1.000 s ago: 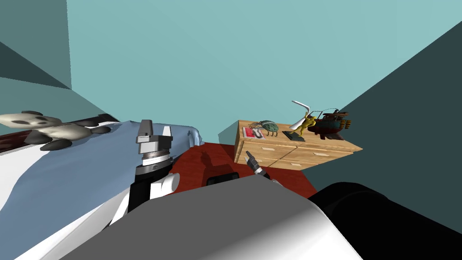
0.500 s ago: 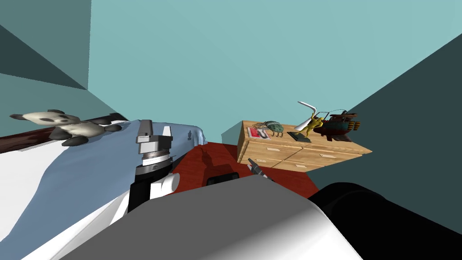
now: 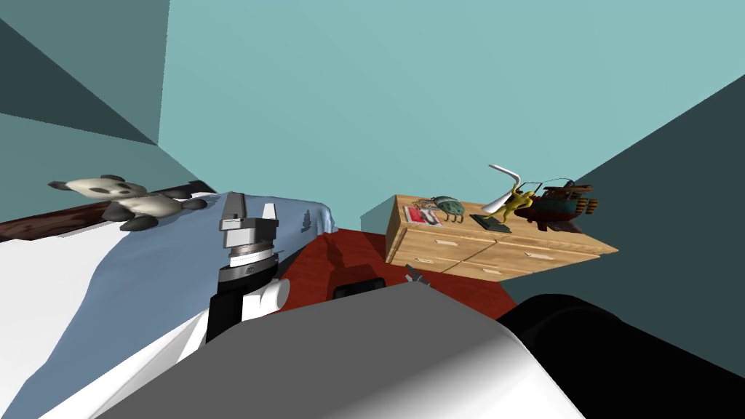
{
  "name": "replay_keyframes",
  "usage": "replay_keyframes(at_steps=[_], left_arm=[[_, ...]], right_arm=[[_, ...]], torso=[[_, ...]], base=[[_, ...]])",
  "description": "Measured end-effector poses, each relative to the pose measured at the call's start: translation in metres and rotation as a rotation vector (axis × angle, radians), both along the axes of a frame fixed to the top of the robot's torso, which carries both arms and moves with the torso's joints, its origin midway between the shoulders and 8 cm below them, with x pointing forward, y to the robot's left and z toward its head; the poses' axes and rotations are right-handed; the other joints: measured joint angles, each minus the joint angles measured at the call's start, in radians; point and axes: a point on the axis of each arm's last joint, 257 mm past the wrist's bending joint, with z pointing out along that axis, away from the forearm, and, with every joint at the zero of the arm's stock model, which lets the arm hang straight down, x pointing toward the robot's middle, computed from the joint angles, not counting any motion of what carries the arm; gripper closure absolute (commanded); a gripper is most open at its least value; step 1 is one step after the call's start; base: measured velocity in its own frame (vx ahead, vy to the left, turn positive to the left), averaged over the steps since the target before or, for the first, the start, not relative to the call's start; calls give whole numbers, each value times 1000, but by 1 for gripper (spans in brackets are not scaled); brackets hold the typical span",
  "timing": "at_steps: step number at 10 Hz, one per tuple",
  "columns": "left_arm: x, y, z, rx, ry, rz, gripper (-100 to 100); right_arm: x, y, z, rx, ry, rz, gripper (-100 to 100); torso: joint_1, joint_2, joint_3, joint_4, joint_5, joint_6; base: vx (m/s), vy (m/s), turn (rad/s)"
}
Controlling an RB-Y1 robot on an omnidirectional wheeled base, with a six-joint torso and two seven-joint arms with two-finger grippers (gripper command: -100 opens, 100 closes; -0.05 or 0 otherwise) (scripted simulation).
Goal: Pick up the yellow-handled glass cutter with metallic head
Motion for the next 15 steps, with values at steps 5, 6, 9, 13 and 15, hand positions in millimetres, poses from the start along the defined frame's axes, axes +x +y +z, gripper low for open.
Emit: replay_keyframes(at_steps=[5, 6, 9, 13, 15], left_arm=[[0, 0, 0, 0, 0, 0, 0], [0, 0, 0, 0, 0, 0, 0], [0, 0, 0, 0, 0, 0, 0], [0, 0, 0, 0, 0, 0, 0], [0, 0, 0, 0, 0, 0, 0]], right_arm=[[-67, -57, -41, -103, 173, 44, -100], [-82, -71, -46, -126, 212, 55, -100], [-127, -118, -57, -209, 313, 84, -100], [-173, -171, -55, -304, 427, 113, -100], [-193, -200, -53, -356, 482, 136, -100]], torso=[[-3, -2, -1, 0, 0, 0], [-2, -4, -2, -1, 0, 0], [-4, -3, -2, -1, 0, 0], [-6, -3, -2, -1, -1, 0], [-4, -6, -3, -1, -1, 0]], base=[[63, 102, 81], [80, 85, 49], [84, 71, 83], [73, 38, 51], [118, 54, 67]])
